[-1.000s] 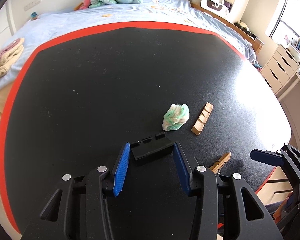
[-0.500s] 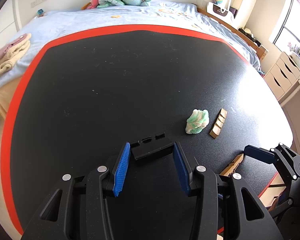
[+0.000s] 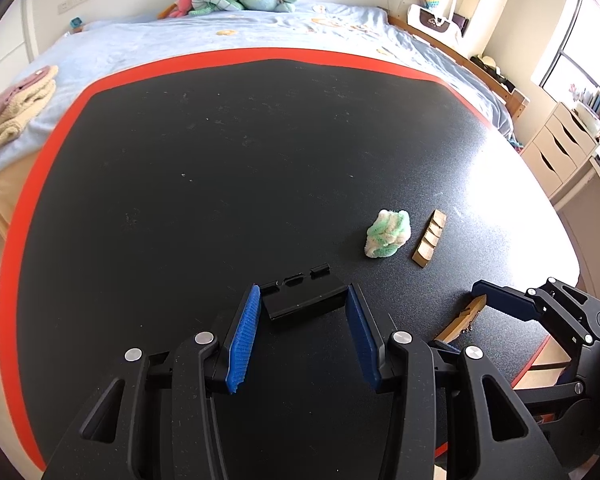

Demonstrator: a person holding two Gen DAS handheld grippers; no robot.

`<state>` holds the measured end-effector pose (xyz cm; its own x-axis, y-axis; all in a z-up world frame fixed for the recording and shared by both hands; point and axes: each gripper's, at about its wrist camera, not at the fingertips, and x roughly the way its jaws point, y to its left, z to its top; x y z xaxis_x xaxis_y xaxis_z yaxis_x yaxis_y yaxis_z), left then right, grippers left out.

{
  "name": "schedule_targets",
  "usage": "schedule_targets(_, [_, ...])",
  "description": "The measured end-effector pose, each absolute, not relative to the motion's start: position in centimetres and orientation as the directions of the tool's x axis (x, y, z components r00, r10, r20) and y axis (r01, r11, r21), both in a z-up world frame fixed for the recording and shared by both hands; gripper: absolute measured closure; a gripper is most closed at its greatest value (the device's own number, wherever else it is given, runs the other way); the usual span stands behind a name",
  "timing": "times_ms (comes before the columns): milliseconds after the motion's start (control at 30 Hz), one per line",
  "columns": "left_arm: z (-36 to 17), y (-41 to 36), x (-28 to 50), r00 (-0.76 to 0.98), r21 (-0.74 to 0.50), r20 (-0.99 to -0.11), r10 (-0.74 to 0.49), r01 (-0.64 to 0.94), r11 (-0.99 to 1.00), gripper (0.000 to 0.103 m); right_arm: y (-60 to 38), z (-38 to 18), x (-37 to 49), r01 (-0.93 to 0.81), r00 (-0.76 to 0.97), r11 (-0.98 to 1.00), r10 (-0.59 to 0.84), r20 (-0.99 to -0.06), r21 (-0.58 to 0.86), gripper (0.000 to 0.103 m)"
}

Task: Collect trash
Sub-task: 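Grasp the black holder with the left tool while the right tool grasps a wooden clothespin, then carry the black holder and clothespin over the wastebasket and open both tools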

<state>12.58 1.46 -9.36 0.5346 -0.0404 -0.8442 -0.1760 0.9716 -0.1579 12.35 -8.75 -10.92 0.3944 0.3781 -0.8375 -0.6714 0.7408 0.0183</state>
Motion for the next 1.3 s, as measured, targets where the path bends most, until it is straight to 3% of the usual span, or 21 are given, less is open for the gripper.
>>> schedule_targets(833, [-2.8,-6.1,5.3,0.553,-0.135,-0.809,-0.2,0.157,0.978,0.06,-15.7,-2.3,5.5,-0.67,0.431,0.74,0.452,-0.781,0.059,0.043])
schedule_targets(1300, [-2.5,-8.7,-0.3,0.533,-0.128,-0.812,-0.238,0.234,0.964,0.06,-19.0,-1.9,-1.0,-0.682,0.411,0.728,0.46,-0.787,0.069,0.043])
